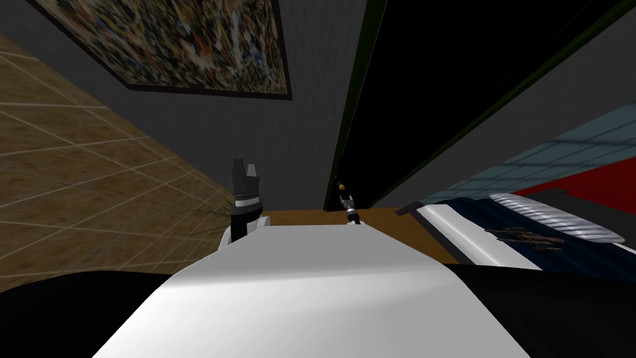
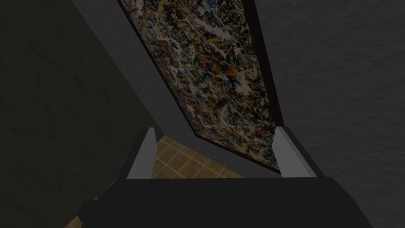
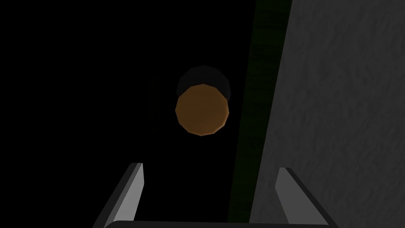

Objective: Pull the door open

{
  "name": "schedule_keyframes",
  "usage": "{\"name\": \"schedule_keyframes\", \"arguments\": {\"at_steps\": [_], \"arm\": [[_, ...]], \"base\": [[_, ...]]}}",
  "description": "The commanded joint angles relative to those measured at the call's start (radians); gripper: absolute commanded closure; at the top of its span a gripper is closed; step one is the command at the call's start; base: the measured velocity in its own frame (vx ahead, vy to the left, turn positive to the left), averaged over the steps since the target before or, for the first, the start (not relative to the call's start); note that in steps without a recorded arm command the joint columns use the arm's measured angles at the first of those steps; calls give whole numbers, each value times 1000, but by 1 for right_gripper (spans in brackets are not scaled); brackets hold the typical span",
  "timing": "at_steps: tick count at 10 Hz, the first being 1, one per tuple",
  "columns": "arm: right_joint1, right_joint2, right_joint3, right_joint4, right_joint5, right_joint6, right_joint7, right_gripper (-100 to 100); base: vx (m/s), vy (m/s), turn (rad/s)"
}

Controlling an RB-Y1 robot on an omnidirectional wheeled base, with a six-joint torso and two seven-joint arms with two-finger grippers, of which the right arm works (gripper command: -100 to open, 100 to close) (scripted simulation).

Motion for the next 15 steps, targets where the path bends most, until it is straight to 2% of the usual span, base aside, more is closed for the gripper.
{"name": "schedule_keyframes", "arguments": {"at_steps": [1,3,6,7,8,11,12,15], "arm": [[0,0,0,0,0,0,0,-100],[7,-27,-34,25,-25,-16,-5,-100],[15,-56,-71,50,-51,-31,-15,-100],[15,-56,-71,50,-51,-31,-15,-100],[19,-71,-90,63,-64,-38,-19,-100],[20,-71,-90,56,-64,-33,-19,-100],[20,-71,-90,56,-64,-33,-19,100],[20,-71,-90,56,-64,-33,-19,100]], "base": [[38,8,1],[103,47,245],[181,22,209],[128,12,78],[144,-6,209],[50,-19,34],[0,0,0],[0,0,0]]}}
